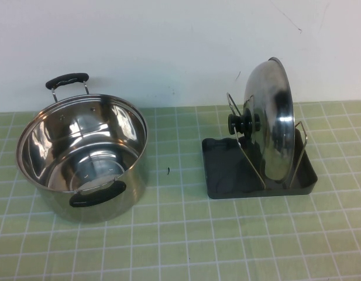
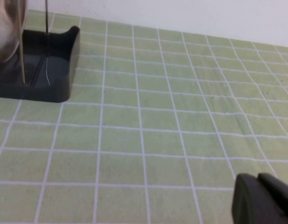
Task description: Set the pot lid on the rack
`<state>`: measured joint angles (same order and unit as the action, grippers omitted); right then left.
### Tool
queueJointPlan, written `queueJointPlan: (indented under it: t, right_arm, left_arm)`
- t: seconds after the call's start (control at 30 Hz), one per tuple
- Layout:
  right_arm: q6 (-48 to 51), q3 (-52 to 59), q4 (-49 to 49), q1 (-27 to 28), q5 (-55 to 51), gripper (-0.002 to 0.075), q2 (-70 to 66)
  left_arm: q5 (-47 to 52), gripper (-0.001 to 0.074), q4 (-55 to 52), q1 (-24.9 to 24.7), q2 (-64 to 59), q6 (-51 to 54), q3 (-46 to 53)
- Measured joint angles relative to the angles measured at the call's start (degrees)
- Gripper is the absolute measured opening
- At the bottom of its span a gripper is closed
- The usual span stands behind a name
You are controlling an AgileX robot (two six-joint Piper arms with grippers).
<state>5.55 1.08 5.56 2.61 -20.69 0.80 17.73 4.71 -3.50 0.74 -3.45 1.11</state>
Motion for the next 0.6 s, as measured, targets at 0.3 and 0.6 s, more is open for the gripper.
queueJointPlan:
  t: [0.3, 0.6]
  right_arm:
    - [-2.62, 0.0, 0.0, 0.0, 0.0, -0.0001, 0.0]
    - [-2.82, 0.0, 0.0, 0.0, 0.0, -0.0001, 0.0]
  left_arm:
    - [0.0, -0.0002, 0.0, 0.0, 0.0, 0.0, 0.0]
    - [0.0, -0.0002, 0.0, 0.0, 0.0, -0.16, 0.0]
